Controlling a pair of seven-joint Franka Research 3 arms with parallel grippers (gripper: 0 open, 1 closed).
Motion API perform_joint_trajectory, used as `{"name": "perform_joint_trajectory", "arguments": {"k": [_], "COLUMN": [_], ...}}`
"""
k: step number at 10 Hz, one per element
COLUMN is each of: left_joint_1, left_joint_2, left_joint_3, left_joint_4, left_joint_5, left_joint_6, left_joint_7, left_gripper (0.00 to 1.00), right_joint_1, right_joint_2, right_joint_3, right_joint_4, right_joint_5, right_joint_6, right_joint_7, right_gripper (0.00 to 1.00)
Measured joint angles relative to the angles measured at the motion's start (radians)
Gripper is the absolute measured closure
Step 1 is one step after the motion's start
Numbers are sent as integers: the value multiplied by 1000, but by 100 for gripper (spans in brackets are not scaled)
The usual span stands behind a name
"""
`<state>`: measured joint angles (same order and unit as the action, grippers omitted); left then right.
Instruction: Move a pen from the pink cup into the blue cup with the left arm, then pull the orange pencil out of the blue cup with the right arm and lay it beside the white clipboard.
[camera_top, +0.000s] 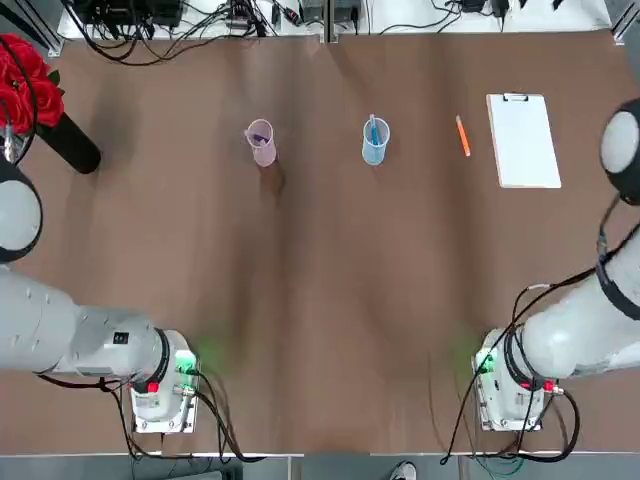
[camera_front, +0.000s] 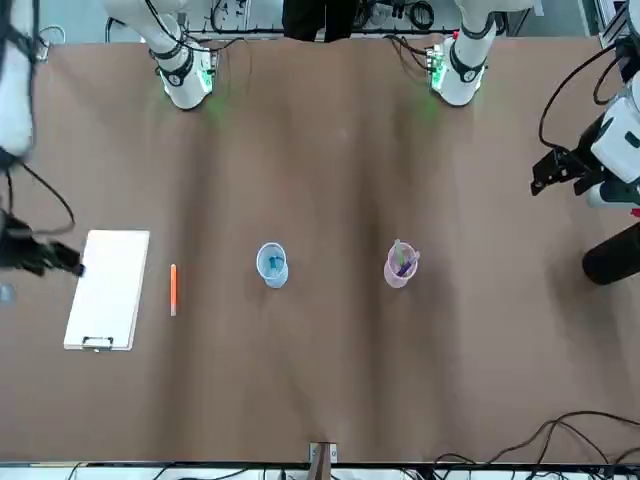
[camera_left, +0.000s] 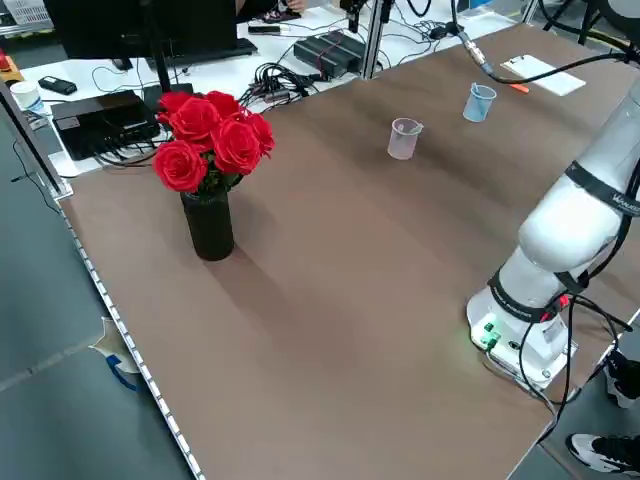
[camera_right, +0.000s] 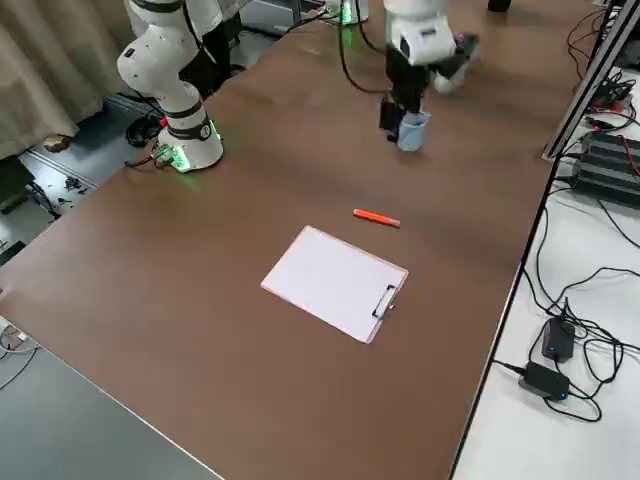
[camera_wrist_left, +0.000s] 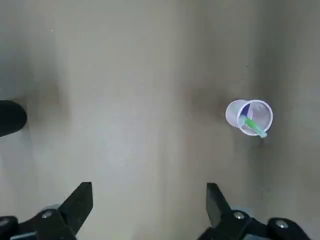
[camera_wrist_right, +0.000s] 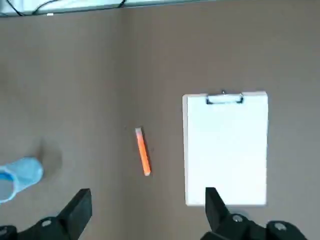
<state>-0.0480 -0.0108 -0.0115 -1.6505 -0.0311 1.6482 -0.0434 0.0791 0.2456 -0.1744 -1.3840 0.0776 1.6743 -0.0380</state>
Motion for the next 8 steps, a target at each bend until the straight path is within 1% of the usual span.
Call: {"name": "perform_joint_trajectory", "arguments": {"k": [1, 2, 4, 6, 8], "left_joint_1": [0, 1, 1, 1, 1], "left_joint_2": [0, 0, 0, 0, 0], "left_joint_3": [1, 1, 2, 2, 3], "left_joint_4": [0, 3, 35, 63, 64], "left_joint_5": [0, 0, 0, 0, 0], "left_joint_6": [0, 3, 4, -5, -14], "left_joint_7": [0, 0, 0, 1, 1], "left_gripper": [0, 0, 0, 0, 0], "right_joint_1": [-25, -31, -36, -46, -47], "right_joint_2": [-59, -107, -181, -242, -256], "right_joint_3": [56, 86, 96, 96, 98], "right_joint_4": [-2, -5, -42, -114, -142], "right_joint_5": [-44, -66, -75, -76, -76], "right_joint_6": [-64, -117, -150, -143, -119], "right_joint_7": [52, 93, 111, 112, 112], "right_gripper": [0, 0, 0, 0, 0]}}
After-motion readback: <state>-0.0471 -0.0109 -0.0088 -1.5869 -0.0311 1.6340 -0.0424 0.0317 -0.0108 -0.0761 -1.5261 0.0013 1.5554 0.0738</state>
